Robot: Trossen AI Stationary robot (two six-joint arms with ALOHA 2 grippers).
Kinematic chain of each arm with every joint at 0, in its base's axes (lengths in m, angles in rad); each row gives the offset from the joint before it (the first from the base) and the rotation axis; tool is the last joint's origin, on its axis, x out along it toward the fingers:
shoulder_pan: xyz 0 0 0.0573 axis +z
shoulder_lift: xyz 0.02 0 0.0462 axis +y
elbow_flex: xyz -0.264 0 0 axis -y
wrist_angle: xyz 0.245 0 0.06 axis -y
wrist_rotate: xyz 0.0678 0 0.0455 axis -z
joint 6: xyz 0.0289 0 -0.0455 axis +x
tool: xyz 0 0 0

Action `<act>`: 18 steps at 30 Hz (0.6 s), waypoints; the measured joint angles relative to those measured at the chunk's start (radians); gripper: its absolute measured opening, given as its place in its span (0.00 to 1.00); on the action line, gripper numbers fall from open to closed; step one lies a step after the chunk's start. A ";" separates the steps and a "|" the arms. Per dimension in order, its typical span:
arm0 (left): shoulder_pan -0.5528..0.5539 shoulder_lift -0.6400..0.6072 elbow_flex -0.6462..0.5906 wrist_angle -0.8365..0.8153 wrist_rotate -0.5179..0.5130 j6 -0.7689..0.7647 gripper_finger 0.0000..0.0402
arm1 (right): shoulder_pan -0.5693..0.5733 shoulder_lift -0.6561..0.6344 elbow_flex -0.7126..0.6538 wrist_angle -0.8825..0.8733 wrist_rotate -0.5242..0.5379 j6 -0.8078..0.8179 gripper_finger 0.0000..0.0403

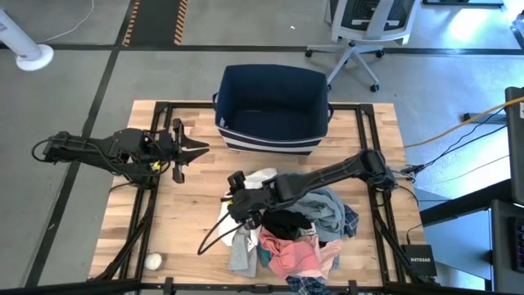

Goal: Sort clothes
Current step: Put the white shorts into the blue bin

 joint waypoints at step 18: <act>0.000 0.000 0.000 -0.003 0.000 0.000 0.15 | 0.015 0.040 -0.005 -0.068 -0.186 0.044 0.71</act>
